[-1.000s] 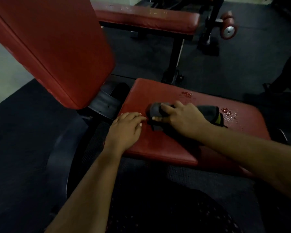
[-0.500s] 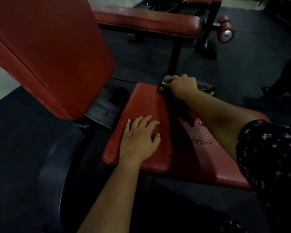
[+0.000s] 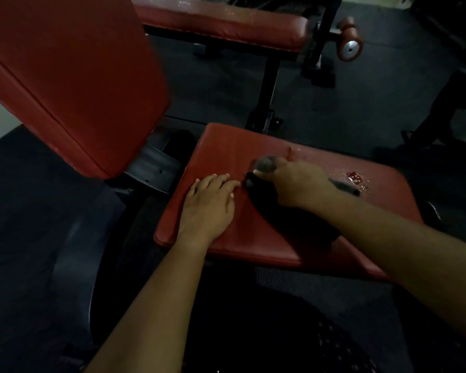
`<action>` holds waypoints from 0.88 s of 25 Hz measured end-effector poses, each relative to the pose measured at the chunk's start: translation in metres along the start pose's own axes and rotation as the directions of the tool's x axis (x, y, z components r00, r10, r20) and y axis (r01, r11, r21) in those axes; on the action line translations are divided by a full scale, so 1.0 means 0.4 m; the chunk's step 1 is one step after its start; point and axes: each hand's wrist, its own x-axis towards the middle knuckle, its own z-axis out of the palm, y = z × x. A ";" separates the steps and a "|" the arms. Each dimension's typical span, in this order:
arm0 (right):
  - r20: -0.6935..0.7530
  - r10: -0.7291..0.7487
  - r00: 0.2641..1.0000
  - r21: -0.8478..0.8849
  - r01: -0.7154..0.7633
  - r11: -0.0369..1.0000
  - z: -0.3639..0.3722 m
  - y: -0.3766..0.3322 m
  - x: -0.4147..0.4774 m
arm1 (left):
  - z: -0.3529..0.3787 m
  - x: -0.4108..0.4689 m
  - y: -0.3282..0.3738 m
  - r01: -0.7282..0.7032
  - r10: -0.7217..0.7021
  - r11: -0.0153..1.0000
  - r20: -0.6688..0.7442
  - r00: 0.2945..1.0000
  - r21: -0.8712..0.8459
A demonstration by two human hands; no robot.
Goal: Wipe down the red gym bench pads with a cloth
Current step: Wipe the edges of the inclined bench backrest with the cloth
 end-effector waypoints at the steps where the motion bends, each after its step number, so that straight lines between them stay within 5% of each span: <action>1: 0.012 -0.023 1.000 -0.030 0.024 0.999 0.006 -0.012 -0.057 | -0.005 0.001 -0.001 -0.015 0.015 1.000 -0.010 1.000 0.001; 4: 0.050 -0.150 0.987 -0.089 0.154 0.984 0.035 -0.048 -0.213 | -0.015 0.012 0.011 -0.111 0.111 0.994 -0.007 0.994 0.012; 7: -0.074 -0.279 0.957 -0.130 0.269 0.954 0.077 -0.047 -0.317 | -0.015 0.021 0.045 -0.212 0.211 0.977 0.031 0.977 0.015; 12: -0.239 -0.508 0.827 -0.318 0.427 0.846 0.167 0.050 -0.353 | 0.008 0.045 0.089 -0.157 0.155 0.987 0.063 0.986 0.035; 15: -0.299 -0.448 0.843 -0.330 0.349 0.877 0.150 0.107 -0.261 | 0.029 0.056 0.105 -0.103 0.097 0.993 0.099 0.990 0.056; 22: -0.193 -0.191 0.962 -0.441 0.089 0.893 0.087 0.197 0.049 | 0.054 0.070 0.102 -0.039 0.038 0.999 0.046 0.998 0.016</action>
